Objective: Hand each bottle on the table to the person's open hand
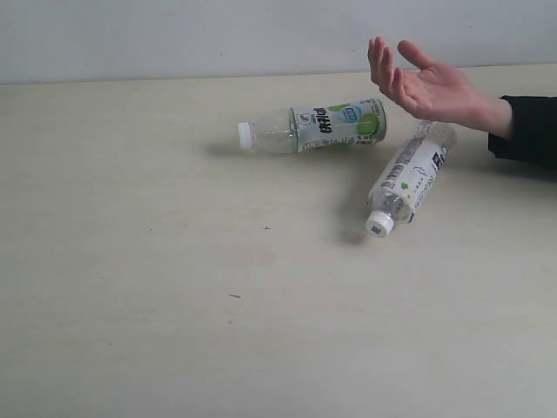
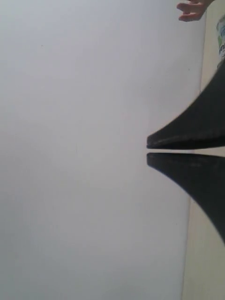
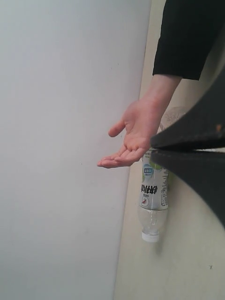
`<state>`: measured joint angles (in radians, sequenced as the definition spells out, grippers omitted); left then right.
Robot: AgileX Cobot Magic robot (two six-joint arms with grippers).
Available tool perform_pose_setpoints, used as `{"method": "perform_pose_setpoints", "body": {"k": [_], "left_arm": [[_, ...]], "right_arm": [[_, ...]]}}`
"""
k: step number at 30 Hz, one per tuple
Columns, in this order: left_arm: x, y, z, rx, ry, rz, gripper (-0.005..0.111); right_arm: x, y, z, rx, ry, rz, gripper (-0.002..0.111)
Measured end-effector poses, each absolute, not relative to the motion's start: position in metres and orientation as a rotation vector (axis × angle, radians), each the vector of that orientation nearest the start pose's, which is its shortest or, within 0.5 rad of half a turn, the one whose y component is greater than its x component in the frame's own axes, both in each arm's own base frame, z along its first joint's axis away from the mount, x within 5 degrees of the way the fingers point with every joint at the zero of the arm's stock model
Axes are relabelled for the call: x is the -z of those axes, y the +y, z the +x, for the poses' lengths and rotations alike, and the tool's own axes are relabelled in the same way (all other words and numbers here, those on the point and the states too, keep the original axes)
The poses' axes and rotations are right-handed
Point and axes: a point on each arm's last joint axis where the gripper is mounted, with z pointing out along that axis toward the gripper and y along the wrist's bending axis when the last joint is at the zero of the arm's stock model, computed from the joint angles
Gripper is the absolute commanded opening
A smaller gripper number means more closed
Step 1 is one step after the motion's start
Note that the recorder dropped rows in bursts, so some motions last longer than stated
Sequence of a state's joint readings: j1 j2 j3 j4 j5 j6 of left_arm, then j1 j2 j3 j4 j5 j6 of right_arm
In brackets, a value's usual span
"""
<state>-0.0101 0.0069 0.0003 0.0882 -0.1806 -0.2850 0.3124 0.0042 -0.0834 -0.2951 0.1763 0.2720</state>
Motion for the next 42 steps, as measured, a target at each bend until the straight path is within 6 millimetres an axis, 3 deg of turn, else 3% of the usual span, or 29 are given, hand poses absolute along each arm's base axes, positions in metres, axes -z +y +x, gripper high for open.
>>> {"method": "perform_pose_setpoints", "body": {"k": [9, 16, 21, 29, 35, 40, 42], "left_arm": [[-0.232, -0.002, 0.053, 0.365, 1.266, -0.233, 0.005], [-0.246, -0.007, 0.052, 0.601, 1.108, -0.276, 0.005], [-0.257, -0.017, 0.070, 0.656, 1.220, -0.208, 0.005], [-0.294, -0.035, 0.113, 0.615, 1.436, 0.029, 0.005], [-0.312, -0.042, 0.144, 0.552, 1.546, 0.189, 0.018], [-0.320, -0.044, 0.162, 0.489, 1.589, 0.290, 0.000], [-0.320, -0.045, 0.168, 0.453, 1.612, 0.338, 0.000]], "right_arm": [[-0.226, 0.012, 0.051, -0.190, 1.561, -0.220, 0.000], [-0.226, 0.012, 0.051, -0.190, 1.561, -0.220, 0.000], [-0.226, 0.012, 0.051, -0.190, 1.561, -0.220, 0.000], [-0.226, 0.012, 0.051, -0.190, 1.561, -0.220, 0.000], [-0.226, 0.012, 0.051, -0.190, 1.561, -0.220, 0.000], [-0.226, 0.012, 0.051, -0.201, 1.563, -0.213, 0.000], [-0.226, 0.012, 0.051, -0.208, 1.564, -0.207, 0.000]]}}
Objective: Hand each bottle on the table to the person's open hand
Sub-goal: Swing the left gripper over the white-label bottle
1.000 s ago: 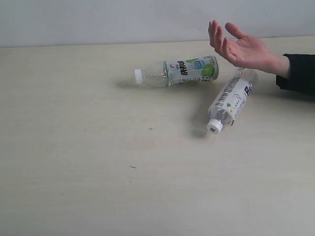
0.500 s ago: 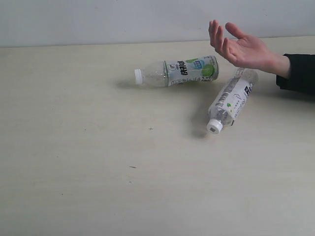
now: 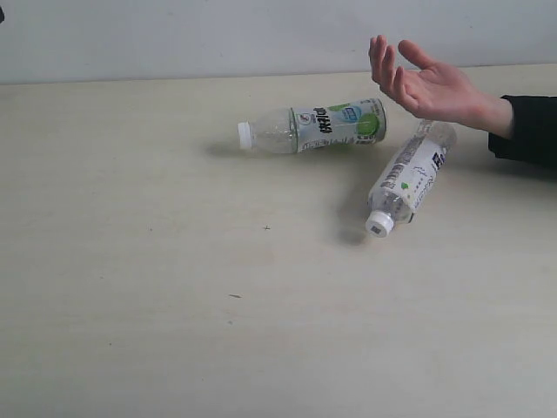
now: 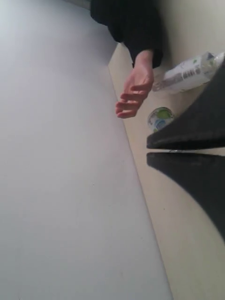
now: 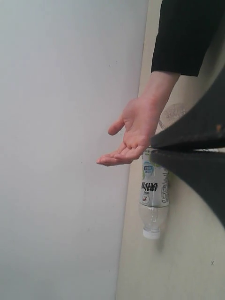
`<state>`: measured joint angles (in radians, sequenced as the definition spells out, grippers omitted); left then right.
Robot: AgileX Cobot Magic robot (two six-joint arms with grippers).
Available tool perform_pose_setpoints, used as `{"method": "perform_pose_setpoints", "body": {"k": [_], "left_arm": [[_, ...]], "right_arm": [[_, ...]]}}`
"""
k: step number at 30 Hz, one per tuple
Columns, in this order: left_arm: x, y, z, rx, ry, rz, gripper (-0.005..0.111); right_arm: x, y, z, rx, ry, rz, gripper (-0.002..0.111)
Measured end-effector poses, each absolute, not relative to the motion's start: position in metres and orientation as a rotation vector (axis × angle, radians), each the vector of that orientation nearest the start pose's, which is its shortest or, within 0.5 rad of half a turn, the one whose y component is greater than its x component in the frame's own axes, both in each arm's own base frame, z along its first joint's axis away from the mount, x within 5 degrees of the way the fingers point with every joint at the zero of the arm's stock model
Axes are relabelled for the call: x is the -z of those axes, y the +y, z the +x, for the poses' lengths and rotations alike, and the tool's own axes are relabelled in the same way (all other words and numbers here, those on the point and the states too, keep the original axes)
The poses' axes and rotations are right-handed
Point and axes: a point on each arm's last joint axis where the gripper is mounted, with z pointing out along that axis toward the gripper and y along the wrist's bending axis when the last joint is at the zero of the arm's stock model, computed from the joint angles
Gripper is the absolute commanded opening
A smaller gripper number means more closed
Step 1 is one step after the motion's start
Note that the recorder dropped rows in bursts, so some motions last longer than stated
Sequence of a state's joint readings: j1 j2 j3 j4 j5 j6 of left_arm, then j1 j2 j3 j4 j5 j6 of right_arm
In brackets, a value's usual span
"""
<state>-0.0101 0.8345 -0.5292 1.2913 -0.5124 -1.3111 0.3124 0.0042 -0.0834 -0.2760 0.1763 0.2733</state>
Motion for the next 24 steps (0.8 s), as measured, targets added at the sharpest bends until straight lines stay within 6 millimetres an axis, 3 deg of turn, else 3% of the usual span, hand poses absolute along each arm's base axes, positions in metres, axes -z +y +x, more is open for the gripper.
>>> {"method": "perform_pose_setpoints", "body": {"k": [7, 13, 19, 21, 24], "left_arm": [[-0.318, -0.045, 0.188, 0.374, 1.702, 0.451, 0.000], [-0.321, -0.037, 0.205, 0.192, 1.764, 0.514, 0.000], [-0.321, -0.027, 0.210, -0.250, 1.634, 0.856, 0.000], [-0.320, -0.017, 0.214, -0.445, 1.634, 0.881, 0.000], [-0.314, 0.006, 0.225, -0.694, 1.730, 0.767, 0.000]], "right_arm": [[-0.226, 0.012, 0.051, -0.216, 1.566, -0.202, 0.000], [-0.226, 0.012, 0.051, -0.216, 1.566, -0.202, 0.000], [-0.226, 0.012, 0.051, -0.218, 1.566, -0.201, 0.000], [-0.226, 0.012, 0.051, -0.218, 1.566, -0.201, 0.000], [-0.226, 0.012, 0.051, -0.218, 1.566, -0.201, 0.000]]}}
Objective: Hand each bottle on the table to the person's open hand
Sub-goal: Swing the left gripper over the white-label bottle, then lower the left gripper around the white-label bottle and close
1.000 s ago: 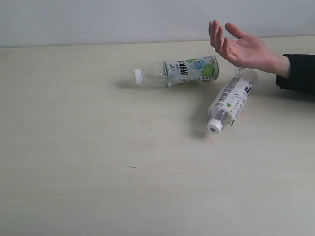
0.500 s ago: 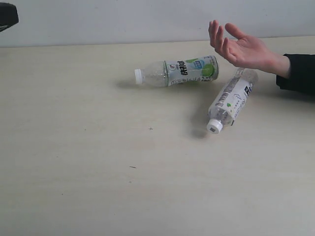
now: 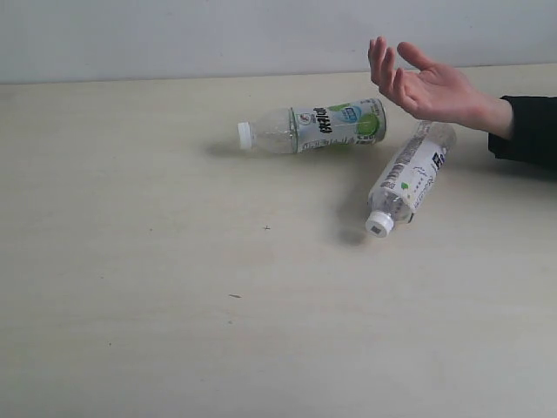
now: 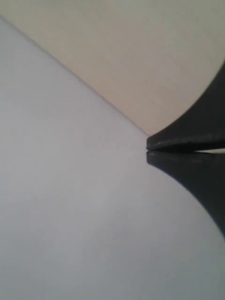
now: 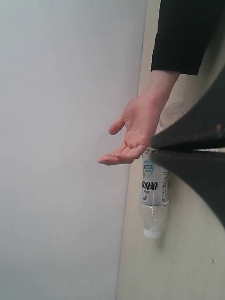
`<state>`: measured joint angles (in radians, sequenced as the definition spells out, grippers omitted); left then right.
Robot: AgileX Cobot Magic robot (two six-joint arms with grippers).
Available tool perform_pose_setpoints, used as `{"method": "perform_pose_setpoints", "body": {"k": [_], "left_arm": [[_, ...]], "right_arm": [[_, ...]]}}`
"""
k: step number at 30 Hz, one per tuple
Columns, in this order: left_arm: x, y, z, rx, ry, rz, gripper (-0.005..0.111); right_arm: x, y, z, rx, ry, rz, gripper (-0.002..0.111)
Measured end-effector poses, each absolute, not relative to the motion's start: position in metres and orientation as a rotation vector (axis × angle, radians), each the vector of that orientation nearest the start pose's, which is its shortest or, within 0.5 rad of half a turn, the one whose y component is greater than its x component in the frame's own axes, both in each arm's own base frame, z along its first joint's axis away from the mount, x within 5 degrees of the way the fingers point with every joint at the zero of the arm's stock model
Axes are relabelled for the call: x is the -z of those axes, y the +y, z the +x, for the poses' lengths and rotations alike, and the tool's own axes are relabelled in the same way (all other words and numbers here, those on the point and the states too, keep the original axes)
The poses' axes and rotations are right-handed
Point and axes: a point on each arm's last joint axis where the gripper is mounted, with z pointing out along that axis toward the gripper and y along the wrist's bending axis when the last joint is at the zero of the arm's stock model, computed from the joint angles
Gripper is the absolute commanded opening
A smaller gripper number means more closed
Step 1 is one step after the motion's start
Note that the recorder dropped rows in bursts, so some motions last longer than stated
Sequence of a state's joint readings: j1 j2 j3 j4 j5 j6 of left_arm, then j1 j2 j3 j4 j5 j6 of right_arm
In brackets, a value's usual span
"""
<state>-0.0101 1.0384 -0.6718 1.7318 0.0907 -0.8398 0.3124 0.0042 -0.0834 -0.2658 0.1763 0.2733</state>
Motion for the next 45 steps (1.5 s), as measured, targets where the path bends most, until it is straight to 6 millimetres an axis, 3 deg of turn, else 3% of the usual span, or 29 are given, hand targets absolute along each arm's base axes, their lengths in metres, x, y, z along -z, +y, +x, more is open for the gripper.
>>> {"method": "perform_pose_setpoints", "body": {"k": [3, 5, 7, 12, 15, 23, 27, 31, 36, 45], "left_arm": [[-0.308, 0.020, 0.237, -0.755, 1.876, 0.562, 0.000], [-0.305, 0.019, 0.247, -0.716, 1.986, 0.466, 0.000], [-0.299, 0.007, 0.258, -0.694, 2.126, 0.526, 0.000], [-0.276, -0.047, 0.282, -0.474, 2.498, 0.774, 0.000], [-0.267, -0.091, 0.288, -0.289, 2.584, 0.867, 0.000], [-0.250, -0.215, 0.289, 0.025, 2.495, 1.076, 0.001], [-0.254, -0.272, 0.293, 0.137, 2.379, 1.094, 0.016], [-0.248, -0.317, 0.295, 0.213, 2.272, 1.132, 0.040], [-0.227, -0.350, 0.304, 0.268, 2.235, 1.116, 0.068], [-0.187, -0.372, 0.322, 0.333, 2.229, 1.023, 0.080]], "right_arm": [[-0.226, 0.012, 0.051, -0.218, 1.566, -0.201, 0.000], [-0.226, 0.012, 0.051, -0.218, 1.566, -0.201, 0.000], [-0.226, 0.012, 0.051, -0.218, 1.566, -0.201, 0.000], [-0.226, 0.012, 0.051, -0.218, 1.566, -0.201, 0.000], [-0.226, 0.012, 0.051, -0.218, 1.566, -0.201, 0.000], [-0.226, 0.012, 0.051, -0.218, 1.566, -0.201, 0.000], [-0.226, 0.012, 0.051, -0.218, 1.566, -0.201, 0.000], [-0.226, 0.012, 0.051, -0.218, 1.566, -0.201, 0.000], [-0.226, 0.012, 0.051, -0.218, 1.566, -0.201, 0.000], [-0.226, 0.012, 0.051, -0.219, 1.561, -0.201, 0.000]]}}
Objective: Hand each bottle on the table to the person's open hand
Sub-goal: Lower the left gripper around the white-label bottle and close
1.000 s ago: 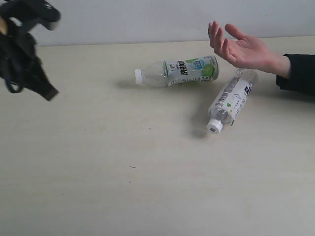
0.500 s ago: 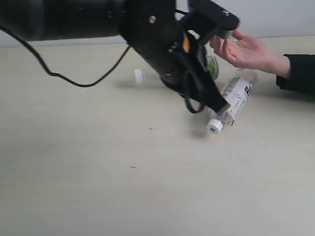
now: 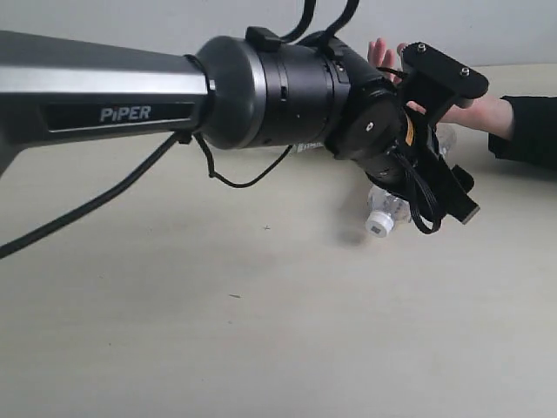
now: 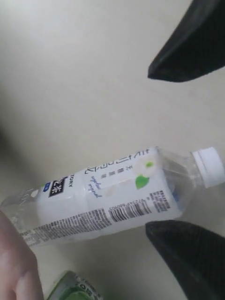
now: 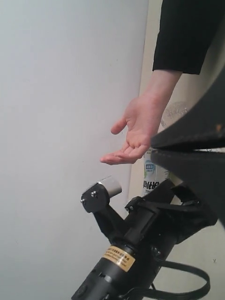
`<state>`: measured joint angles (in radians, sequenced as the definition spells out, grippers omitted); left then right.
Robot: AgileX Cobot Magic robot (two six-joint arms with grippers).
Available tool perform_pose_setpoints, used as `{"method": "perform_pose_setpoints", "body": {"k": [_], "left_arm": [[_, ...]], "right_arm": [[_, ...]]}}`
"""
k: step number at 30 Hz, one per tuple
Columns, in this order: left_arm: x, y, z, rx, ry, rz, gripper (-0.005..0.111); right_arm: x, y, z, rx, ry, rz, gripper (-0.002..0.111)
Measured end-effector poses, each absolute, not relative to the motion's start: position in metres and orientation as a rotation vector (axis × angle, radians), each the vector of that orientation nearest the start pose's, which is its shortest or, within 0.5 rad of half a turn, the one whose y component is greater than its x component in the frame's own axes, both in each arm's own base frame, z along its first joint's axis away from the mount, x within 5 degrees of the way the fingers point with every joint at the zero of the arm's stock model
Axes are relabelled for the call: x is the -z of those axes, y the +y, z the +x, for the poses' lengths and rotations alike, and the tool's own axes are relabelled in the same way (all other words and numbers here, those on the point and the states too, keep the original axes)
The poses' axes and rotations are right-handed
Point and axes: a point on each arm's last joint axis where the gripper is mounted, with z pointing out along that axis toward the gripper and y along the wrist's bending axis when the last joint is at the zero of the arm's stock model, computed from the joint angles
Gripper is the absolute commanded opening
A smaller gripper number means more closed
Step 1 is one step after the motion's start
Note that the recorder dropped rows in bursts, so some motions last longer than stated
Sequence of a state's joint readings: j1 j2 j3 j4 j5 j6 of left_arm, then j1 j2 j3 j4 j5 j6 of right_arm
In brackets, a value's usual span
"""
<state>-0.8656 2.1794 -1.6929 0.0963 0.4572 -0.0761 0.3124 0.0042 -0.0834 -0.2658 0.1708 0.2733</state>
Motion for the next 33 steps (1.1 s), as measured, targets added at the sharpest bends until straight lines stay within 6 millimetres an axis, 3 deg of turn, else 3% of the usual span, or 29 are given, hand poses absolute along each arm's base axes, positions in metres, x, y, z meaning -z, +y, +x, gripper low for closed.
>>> {"method": "perform_pose_setpoints", "body": {"k": [18, 28, 33], "left_arm": [[-0.162, -0.379, 0.338, 0.342, 2.225, 0.795, 0.079], [-0.135, -0.378, 0.343, 0.356, 2.278, 0.734, 0.079], [-0.131, -0.377, 0.346, 0.372, 2.279, 0.712, 0.079]], "right_arm": [[-0.226, 0.012, 0.051, -0.219, 1.559, -0.201, 0.000], [-0.226, 0.012, 0.051, -0.220, 1.558, -0.201, 0.000], [-0.226, 0.012, 0.051, -0.220, 1.558, -0.201, 0.000]]}}
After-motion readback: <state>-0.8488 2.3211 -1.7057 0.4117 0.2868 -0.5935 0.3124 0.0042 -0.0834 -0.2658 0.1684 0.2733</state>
